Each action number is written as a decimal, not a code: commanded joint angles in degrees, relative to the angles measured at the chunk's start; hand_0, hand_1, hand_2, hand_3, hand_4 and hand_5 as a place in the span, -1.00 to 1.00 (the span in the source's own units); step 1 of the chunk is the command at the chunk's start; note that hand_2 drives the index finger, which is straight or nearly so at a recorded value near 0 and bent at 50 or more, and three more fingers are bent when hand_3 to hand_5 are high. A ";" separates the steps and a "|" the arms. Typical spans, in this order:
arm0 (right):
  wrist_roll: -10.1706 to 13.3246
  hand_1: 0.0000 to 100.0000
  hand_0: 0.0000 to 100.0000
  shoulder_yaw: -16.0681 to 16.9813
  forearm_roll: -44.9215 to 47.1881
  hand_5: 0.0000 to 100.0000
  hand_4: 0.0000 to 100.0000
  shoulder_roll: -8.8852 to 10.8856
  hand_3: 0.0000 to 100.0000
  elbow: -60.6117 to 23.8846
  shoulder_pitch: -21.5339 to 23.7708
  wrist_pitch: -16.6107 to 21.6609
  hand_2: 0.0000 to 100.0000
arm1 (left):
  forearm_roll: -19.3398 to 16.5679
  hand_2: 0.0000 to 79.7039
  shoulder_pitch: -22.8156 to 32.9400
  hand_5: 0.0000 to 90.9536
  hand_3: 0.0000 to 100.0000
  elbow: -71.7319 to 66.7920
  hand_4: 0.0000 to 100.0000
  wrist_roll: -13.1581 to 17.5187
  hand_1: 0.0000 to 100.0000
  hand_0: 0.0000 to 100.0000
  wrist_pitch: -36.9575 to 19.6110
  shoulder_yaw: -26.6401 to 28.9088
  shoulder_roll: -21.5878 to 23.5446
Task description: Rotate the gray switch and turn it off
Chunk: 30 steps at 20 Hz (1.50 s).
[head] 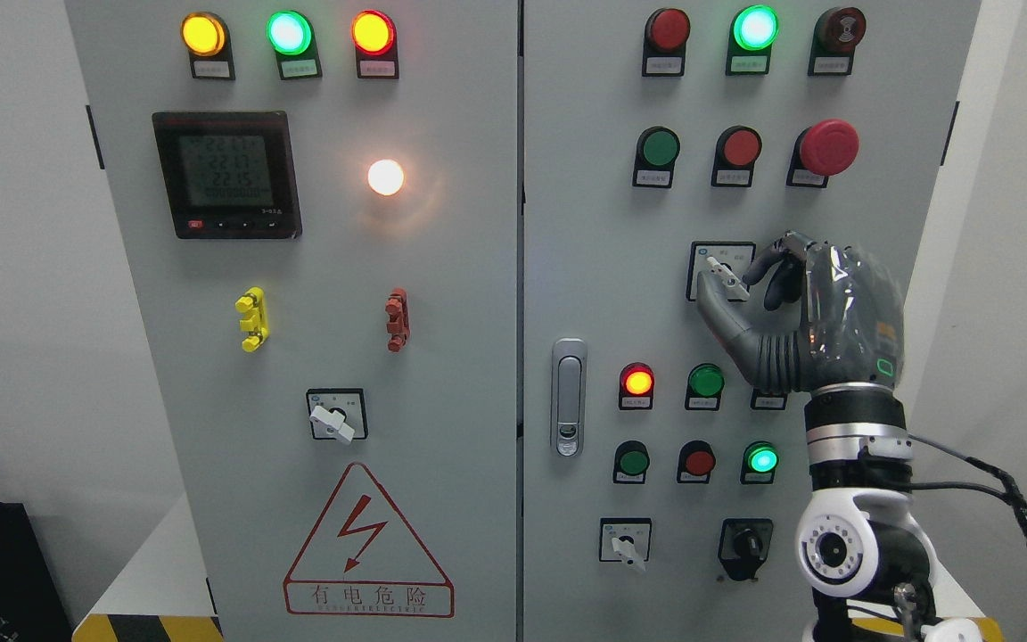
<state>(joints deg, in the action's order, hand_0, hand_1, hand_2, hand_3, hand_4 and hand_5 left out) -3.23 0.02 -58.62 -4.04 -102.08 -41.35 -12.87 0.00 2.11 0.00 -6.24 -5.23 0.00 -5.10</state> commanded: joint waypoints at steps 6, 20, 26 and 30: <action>-0.02 -0.13 -0.49 1.13 -0.80 1.00 0.68 0.00 0.77 0.48 -0.22 -0.05 0.28 | -0.44 -1.00 0.08 -1.00 -1.00 -1.32 -1.00 -0.08 -0.22 -0.76 0.05 1.85 0.00; -0.02 -0.08 -0.51 1.04 -0.88 1.00 0.70 0.00 0.81 0.83 -0.31 -0.05 0.33 | -0.44 -1.00 -0.01 -1.00 -1.00 -1.32 -1.00 0.00 -0.22 -0.76 0.05 1.85 0.00; -0.02 -0.12 -0.43 0.95 -0.88 1.00 0.72 -0.09 0.83 1.01 -0.57 -0.05 0.36 | -0.44 -1.00 -0.01 -1.00 -1.00 -1.32 -1.00 -0.08 -0.22 -0.76 0.05 1.85 0.00; -0.02 -0.11 -0.35 0.16 -0.88 1.00 0.73 -0.09 0.86 1.27 -0.75 -0.14 0.39 | -0.44 -1.00 -0.01 -1.00 -1.00 -1.32 -1.00 0.00 -0.22 -0.76 0.05 1.85 0.00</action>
<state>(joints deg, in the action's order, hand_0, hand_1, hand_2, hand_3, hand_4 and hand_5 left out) -3.26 0.00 -59.50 -4.10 -101.27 -41.90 -12.97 0.00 2.13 0.00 -6.28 -5.23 0.00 -5.10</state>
